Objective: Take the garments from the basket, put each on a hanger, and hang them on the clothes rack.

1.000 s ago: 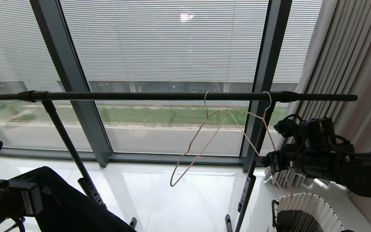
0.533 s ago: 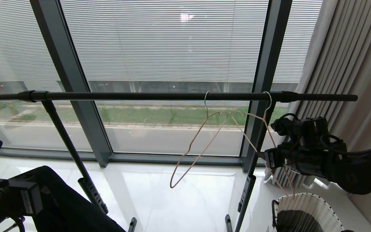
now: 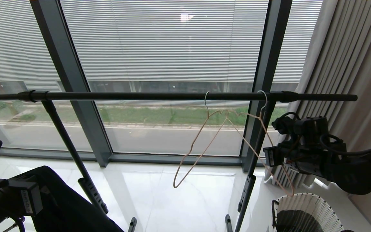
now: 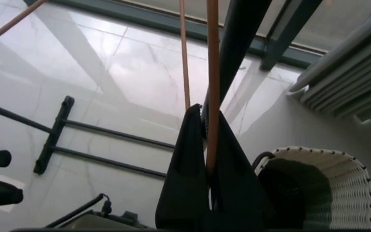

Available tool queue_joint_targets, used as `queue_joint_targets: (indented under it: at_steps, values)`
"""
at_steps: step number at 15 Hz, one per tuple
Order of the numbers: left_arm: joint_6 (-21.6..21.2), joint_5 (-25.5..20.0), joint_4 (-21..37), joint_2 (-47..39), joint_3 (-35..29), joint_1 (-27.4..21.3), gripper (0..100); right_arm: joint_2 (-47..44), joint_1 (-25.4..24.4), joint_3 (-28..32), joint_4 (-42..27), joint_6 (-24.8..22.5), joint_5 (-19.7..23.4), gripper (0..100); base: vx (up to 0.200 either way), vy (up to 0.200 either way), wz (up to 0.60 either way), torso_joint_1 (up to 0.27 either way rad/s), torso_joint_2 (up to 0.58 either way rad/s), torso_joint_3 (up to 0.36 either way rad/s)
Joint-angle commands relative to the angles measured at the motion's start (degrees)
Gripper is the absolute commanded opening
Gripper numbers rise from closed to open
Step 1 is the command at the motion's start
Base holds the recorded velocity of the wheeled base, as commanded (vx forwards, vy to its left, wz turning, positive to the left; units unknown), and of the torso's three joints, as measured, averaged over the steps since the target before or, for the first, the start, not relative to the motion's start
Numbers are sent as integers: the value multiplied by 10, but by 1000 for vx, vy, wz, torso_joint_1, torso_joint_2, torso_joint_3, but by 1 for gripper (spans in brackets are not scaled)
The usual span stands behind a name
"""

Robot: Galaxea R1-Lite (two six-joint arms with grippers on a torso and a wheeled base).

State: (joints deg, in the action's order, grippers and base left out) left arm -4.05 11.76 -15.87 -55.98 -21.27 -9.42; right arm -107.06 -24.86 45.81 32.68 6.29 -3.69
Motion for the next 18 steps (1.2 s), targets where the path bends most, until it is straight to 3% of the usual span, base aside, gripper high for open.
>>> queue_joint_targets:
  at_steps: [1, 4, 7, 10, 16, 18]
  values:
    - [0, 0, 0, 2, 0, -1, 0, 11, 0, 0, 1, 3, -1, 0, 0, 0, 0, 0, 0, 0]
    - [1, 0, 0, 3, 3, 0, 0, 27, -10, 1, 5, 26, -40, 0, 0, 0, 0, 0, 0, 0]
    - [0, 0, 0, 6, 3, 0, 0, 45, -32, -8, 34, 36, -48, 0, 0, 0, 0, 0, 0, 0]
    - [0, 0, 0, 16, 3, -1, 0, 46, -47, -12, 52, 37, -96, 0, 0, 0, 0, 0, 0, 0]
    - [-1, 0, 0, 20, 2, -1, 0, 85, -61, -22, 53, 36, -105, 0, 0, 0, 0, 0, 0, 0]
    - [-1, 0, 0, 23, 3, 0, 0, 92, -65, -23, 53, 36, -131, 0, 0, 0, 0, 0, 0, 0]
